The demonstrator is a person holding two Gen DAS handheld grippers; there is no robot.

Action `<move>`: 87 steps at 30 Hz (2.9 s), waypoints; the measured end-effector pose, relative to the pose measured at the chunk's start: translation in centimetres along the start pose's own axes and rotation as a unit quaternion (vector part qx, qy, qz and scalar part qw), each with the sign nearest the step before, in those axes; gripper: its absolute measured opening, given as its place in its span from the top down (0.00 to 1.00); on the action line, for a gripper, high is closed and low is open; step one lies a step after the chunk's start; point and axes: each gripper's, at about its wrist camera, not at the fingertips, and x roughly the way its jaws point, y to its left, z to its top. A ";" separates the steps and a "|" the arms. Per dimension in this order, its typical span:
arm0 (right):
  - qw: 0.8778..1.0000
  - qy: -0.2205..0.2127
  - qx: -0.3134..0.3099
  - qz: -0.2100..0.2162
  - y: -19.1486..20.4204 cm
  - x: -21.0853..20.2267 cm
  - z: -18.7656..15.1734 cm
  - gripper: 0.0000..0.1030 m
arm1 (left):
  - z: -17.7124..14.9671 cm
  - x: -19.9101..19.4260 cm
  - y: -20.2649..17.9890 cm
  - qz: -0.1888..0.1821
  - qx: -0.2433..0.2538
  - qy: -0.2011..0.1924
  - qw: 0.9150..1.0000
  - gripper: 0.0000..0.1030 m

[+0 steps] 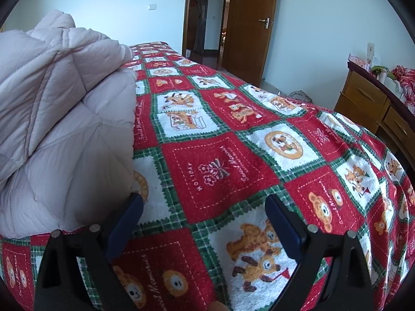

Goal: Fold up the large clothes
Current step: 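Lay the held end onto the bundle with the left gripper and release, then grasp the folded beige jacket with the right gripper while the left gripper grasps it too, then lift the folded jacket bundle off the bed with both grippers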

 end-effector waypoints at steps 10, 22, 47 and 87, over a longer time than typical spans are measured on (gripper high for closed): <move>1.000 -0.004 -0.014 -0.009 0.6 -0.1 -0.1 0.06 | -2.2 -0.7 14.4 0.242 -0.137 -0.028 0.960 0.02; 1.000 -0.021 0.012 0.005 -1.0 -1.2 0.7 0.06 | -1.5 12.1 11.6 0.206 -0.072 0.063 0.974 0.02; 0.979 -0.101 0.007 0.180 8.5 -0.5 17.0 0.35 | 1.3 9.3 13.9 0.181 -0.144 -0.001 0.973 0.01; 0.987 0.034 0.029 0.157 6.6 10.8 13.1 0.21 | -4.2 21.9 13.4 0.081 -0.217 0.161 0.959 0.01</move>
